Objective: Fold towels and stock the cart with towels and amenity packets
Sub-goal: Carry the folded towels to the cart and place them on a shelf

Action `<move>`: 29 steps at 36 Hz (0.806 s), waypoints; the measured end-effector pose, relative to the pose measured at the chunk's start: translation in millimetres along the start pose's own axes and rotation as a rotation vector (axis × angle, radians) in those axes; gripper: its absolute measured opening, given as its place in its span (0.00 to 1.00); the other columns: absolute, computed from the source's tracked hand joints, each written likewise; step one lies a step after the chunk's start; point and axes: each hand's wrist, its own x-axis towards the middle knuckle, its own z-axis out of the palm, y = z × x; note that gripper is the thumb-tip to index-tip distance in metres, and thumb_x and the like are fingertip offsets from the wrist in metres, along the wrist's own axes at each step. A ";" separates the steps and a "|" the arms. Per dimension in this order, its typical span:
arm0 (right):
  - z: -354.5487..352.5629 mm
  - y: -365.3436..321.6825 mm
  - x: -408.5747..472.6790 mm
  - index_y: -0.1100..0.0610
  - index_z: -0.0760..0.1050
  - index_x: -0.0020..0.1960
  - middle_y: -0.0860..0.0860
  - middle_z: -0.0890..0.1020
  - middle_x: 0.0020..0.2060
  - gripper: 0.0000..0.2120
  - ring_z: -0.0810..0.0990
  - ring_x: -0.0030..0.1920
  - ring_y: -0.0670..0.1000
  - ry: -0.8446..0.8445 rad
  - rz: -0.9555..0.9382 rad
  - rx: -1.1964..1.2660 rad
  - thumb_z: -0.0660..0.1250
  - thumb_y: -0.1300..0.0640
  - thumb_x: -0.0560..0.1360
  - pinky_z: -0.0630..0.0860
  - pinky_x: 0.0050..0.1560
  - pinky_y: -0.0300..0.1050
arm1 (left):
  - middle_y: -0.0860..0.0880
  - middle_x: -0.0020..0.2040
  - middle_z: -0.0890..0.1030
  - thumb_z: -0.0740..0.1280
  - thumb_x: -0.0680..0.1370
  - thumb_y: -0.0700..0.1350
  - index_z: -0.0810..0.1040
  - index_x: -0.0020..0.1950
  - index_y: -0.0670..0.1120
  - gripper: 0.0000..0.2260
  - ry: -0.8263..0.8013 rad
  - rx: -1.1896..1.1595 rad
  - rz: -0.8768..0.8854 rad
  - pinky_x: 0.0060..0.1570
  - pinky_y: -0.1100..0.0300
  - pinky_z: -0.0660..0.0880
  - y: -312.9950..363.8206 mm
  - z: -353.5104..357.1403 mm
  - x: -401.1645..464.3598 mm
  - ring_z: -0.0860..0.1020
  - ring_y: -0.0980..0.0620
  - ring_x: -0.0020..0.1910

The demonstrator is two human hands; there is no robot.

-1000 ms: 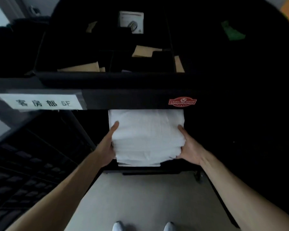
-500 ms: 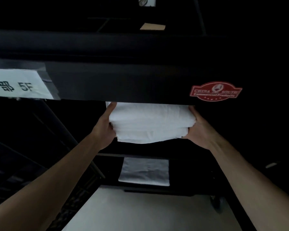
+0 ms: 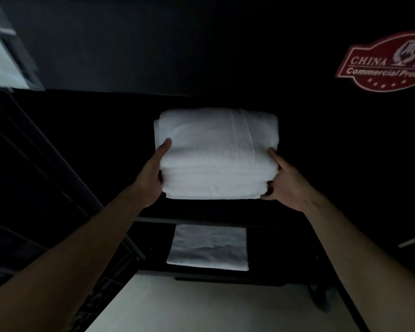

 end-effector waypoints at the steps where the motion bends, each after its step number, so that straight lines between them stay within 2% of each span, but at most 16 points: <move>1: -1.1 -4.2 -2.1 0.46 0.76 0.66 0.50 0.83 0.60 0.33 0.79 0.62 0.55 0.030 0.000 -0.038 0.69 0.32 0.65 0.72 0.64 0.62 | 0.49 0.59 0.84 0.71 0.76 0.56 0.80 0.66 0.49 0.21 0.009 0.053 0.006 0.65 0.48 0.74 4.4 -1.5 0.7 0.82 0.50 0.58; 4: -2.1 -17.3 -9.2 0.47 0.77 0.65 0.51 0.82 0.59 0.29 0.79 0.60 0.54 0.095 -0.063 -0.130 0.71 0.36 0.67 0.72 0.64 0.61 | 0.48 0.59 0.84 0.72 0.75 0.54 0.79 0.67 0.49 0.21 0.074 0.217 0.052 0.65 0.46 0.75 17.5 -4.1 0.2 0.83 0.48 0.57; 7: 7.2 -37.5 -16.1 0.49 0.79 0.58 0.50 0.82 0.56 0.16 0.79 0.57 0.52 0.200 -0.186 -0.210 0.68 0.43 0.73 0.73 0.61 0.53 | 0.43 0.67 0.77 0.73 0.69 0.54 0.73 0.72 0.47 0.32 0.193 0.503 0.233 0.68 0.43 0.71 35.5 2.1 0.3 0.76 0.43 0.66; 9: 18.1 -53.8 -16.4 0.48 0.76 0.65 0.49 0.80 0.61 0.19 0.76 0.63 0.53 0.324 -0.323 -0.326 0.66 0.44 0.76 0.70 0.63 0.50 | 0.43 0.73 0.69 0.66 0.66 0.57 0.69 0.75 0.51 0.37 0.298 0.829 0.375 0.70 0.41 0.66 47.9 12.4 -3.2 0.68 0.41 0.72; 11: 32.5 -67.8 -18.4 0.48 0.68 0.73 0.50 0.74 0.69 0.24 0.71 0.69 0.53 0.463 -0.493 -0.585 0.61 0.42 0.80 0.66 0.68 0.49 | 0.44 0.74 0.67 0.62 0.68 0.58 0.69 0.75 0.54 0.34 0.336 1.177 0.583 0.70 0.43 0.61 55.3 24.0 -7.5 0.63 0.41 0.73; 13: 52.3 -76.4 -23.0 0.55 0.70 0.71 0.56 0.75 0.69 0.23 0.72 0.69 0.58 0.530 -0.649 -0.872 0.58 0.43 0.81 0.65 0.71 0.53 | 0.45 0.74 0.69 0.63 0.75 0.57 0.71 0.74 0.56 0.27 0.253 1.397 0.772 0.67 0.44 0.59 56.4 38.5 -7.0 0.64 0.41 0.73; 15: 75.1 -80.1 -24.2 0.57 0.74 0.66 0.59 0.78 0.65 0.22 0.74 0.66 0.61 0.463 -0.771 -1.132 0.55 0.43 0.81 0.65 0.70 0.58 | 0.48 0.75 0.70 0.62 0.81 0.55 0.70 0.74 0.58 0.21 0.153 1.580 0.873 0.68 0.44 0.59 52.4 53.5 -0.7 0.63 0.43 0.74; 18: 95.0 -76.5 -7.9 0.48 0.69 0.71 0.52 0.72 0.71 0.21 0.68 0.72 0.58 0.318 -0.815 -1.495 0.51 0.44 0.83 0.58 0.72 0.64 | 0.51 0.77 0.67 0.54 0.85 0.55 0.63 0.78 0.58 0.21 0.041 1.777 0.887 0.72 0.45 0.56 44.5 67.0 13.0 0.64 0.42 0.74; 21: 91.7 -63.0 13.0 0.43 0.58 0.78 0.45 0.61 0.78 0.23 0.59 0.77 0.54 0.311 -0.729 -1.653 0.48 0.42 0.83 0.51 0.74 0.64 | 0.49 0.81 0.58 0.50 0.85 0.52 0.54 0.81 0.55 0.23 -0.027 1.912 0.813 0.75 0.42 0.51 34.5 63.1 26.3 0.59 0.43 0.77; 24: 83.5 -49.3 26.6 0.44 0.58 0.78 0.45 0.63 0.77 0.24 0.60 0.76 0.53 0.366 -0.793 -1.691 0.51 0.43 0.83 0.53 0.73 0.59 | 0.48 0.82 0.54 0.50 0.85 0.51 0.52 0.81 0.54 0.24 -0.055 1.897 0.750 0.76 0.41 0.47 28.0 59.2 32.0 0.54 0.44 0.79; 29: 78.3 -48.1 37.9 0.43 0.59 0.77 0.45 0.64 0.77 0.24 0.62 0.75 0.53 0.338 -0.783 -1.655 0.51 0.41 0.81 0.53 0.71 0.59 | 0.49 0.82 0.54 0.50 0.85 0.52 0.51 0.81 0.55 0.24 -0.072 1.889 0.732 0.76 0.42 0.46 26.8 59.6 37.5 0.54 0.45 0.80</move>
